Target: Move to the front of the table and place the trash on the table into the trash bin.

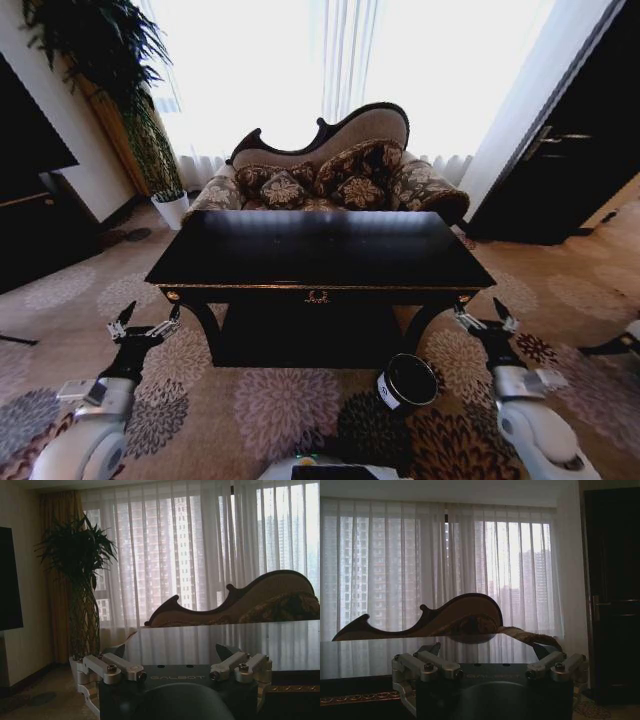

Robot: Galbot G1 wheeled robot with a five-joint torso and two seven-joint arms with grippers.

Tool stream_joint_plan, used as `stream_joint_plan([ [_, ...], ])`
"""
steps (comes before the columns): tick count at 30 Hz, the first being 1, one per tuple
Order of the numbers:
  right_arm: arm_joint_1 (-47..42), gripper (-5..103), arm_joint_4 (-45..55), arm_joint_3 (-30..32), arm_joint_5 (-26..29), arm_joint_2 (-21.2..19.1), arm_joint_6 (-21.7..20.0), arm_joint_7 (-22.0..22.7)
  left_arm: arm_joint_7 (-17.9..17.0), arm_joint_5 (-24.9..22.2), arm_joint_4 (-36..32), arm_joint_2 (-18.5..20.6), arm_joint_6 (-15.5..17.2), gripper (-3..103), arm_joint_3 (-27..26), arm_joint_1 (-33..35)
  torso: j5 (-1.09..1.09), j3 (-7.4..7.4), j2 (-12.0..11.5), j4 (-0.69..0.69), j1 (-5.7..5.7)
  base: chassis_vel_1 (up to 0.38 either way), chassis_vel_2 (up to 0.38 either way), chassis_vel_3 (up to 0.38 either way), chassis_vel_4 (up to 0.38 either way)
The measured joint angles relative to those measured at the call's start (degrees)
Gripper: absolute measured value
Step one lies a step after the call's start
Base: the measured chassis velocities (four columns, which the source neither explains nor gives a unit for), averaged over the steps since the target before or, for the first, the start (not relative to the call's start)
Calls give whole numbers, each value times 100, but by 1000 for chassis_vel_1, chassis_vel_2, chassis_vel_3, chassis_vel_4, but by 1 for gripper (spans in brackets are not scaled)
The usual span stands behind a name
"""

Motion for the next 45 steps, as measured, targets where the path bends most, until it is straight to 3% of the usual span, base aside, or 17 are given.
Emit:
stream_joint_plan([
  [45, -139, 100, 74, 54, -1, 120, 113, -95, 0, 0, 0, 0, 0, 100, 0, 0, 1, 1, -1, 1, 3, 7, -9, -9, 8],
])
